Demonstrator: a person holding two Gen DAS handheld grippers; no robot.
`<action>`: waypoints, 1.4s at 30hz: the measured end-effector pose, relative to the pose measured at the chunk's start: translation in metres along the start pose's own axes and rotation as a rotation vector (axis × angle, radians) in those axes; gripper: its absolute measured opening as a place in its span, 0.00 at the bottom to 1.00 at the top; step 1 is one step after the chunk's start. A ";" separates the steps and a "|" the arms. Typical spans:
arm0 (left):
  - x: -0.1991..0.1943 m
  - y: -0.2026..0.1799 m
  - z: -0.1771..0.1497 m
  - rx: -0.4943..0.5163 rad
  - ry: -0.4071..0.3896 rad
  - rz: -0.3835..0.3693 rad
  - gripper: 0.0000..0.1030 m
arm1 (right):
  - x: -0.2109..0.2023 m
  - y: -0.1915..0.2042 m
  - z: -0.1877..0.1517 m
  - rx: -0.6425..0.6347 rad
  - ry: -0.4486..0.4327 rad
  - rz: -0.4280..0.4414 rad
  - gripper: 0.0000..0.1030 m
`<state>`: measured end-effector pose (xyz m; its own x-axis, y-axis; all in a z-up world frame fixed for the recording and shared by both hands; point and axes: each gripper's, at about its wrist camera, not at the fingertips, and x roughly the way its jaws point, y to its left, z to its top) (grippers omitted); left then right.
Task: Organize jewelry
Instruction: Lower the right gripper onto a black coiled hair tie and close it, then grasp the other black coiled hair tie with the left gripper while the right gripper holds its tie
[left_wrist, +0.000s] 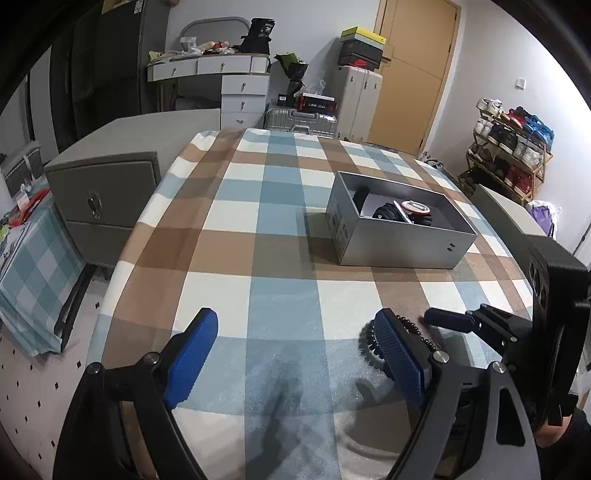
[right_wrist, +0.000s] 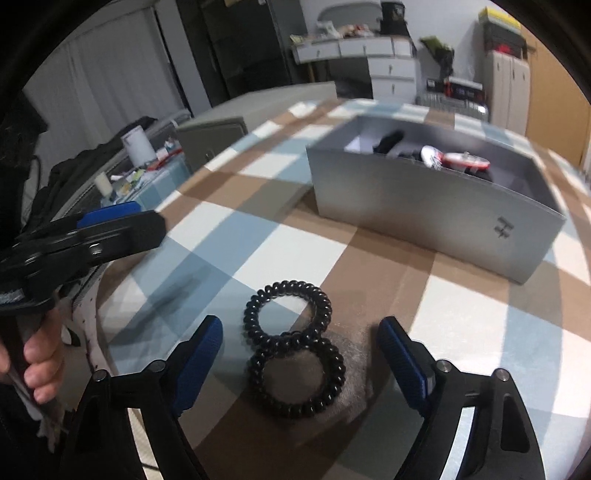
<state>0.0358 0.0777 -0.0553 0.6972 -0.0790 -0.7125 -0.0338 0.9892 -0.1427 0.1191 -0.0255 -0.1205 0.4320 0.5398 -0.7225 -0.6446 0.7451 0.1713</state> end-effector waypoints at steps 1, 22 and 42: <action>0.000 0.001 0.000 -0.002 0.002 -0.002 0.81 | 0.000 0.002 0.001 -0.005 0.002 0.000 0.82; 0.004 0.007 -0.008 -0.023 0.054 -0.007 0.81 | -0.013 -0.012 -0.002 0.044 -0.049 -0.002 0.33; 0.036 -0.078 -0.024 0.221 0.222 -0.192 0.81 | -0.074 -0.072 -0.031 0.207 -0.169 -0.136 0.33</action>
<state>0.0457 -0.0051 -0.0863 0.5028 -0.2664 -0.8223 0.2546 0.9548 -0.1537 0.1142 -0.1316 -0.1000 0.6159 0.4738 -0.6295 -0.4386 0.8699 0.2256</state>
